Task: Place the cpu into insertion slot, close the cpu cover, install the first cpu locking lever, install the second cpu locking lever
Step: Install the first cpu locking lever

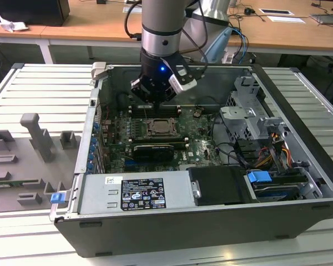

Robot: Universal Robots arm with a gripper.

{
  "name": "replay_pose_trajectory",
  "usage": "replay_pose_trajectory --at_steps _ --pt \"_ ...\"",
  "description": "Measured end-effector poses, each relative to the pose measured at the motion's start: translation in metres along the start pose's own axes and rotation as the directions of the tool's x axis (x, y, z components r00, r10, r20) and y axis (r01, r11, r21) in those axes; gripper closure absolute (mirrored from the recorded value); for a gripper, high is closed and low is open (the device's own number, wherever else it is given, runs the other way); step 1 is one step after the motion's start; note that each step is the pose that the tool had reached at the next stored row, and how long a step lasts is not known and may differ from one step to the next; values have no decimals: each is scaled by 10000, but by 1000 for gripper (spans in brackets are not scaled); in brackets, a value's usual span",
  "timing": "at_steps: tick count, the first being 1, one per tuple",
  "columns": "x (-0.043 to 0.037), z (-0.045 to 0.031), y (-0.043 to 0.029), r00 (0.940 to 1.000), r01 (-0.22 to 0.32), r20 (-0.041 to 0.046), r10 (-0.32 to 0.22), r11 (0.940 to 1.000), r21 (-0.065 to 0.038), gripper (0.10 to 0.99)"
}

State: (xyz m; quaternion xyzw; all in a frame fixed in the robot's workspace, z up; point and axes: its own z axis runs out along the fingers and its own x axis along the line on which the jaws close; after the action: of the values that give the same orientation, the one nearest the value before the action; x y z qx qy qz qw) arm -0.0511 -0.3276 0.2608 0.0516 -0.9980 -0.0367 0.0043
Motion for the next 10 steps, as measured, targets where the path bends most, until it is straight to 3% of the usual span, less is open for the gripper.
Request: replay_pose_trajectory --at_steps 8,10 --pt "37 -62 8 10000 1 1 -1 10000 -2 980" --pt "355 -83 46 10000 -22 13 23 9999 -100 980"
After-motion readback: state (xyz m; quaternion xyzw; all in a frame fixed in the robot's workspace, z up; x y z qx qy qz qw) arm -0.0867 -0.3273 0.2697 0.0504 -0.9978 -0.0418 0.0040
